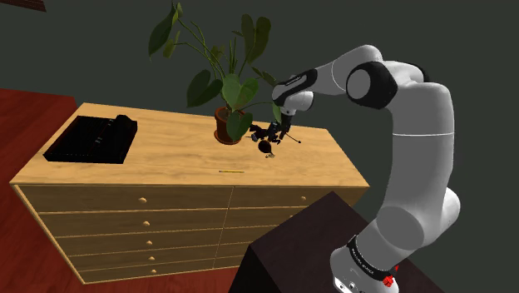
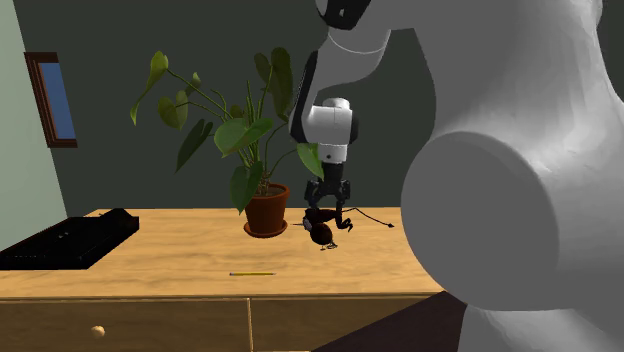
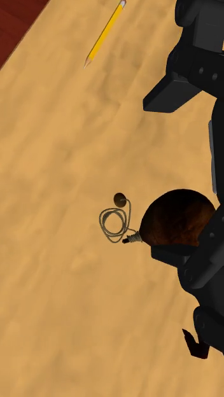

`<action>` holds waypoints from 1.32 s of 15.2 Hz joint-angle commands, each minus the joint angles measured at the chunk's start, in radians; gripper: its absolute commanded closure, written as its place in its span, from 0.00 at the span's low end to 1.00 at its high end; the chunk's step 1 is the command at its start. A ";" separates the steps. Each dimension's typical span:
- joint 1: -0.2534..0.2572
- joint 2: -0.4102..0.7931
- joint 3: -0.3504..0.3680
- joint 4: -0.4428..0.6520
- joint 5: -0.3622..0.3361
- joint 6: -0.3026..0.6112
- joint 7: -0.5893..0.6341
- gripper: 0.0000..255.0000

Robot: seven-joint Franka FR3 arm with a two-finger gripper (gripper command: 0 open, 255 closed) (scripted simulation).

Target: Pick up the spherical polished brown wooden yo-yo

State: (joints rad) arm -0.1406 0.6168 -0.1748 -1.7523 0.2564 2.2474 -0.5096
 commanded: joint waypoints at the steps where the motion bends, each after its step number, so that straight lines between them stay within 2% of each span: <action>1: -0.018 0.091 0.008 0.097 0.009 -0.017 -0.007 0.00; 5: -0.051 0.269 0.022 0.298 0.016 -0.060 -0.012 0.00; 15: -0.060 0.357 0.033 0.342 0.026 -0.016 -0.019 0.00; 16: -0.059 0.356 0.033 0.342 0.025 -0.018 -0.018 1.00; 20: -0.059 0.356 0.033 0.342 0.025 -0.018 -0.018 1.00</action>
State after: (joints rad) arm -0.2001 0.9712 -0.1426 -1.4100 0.2816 2.2286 -0.5280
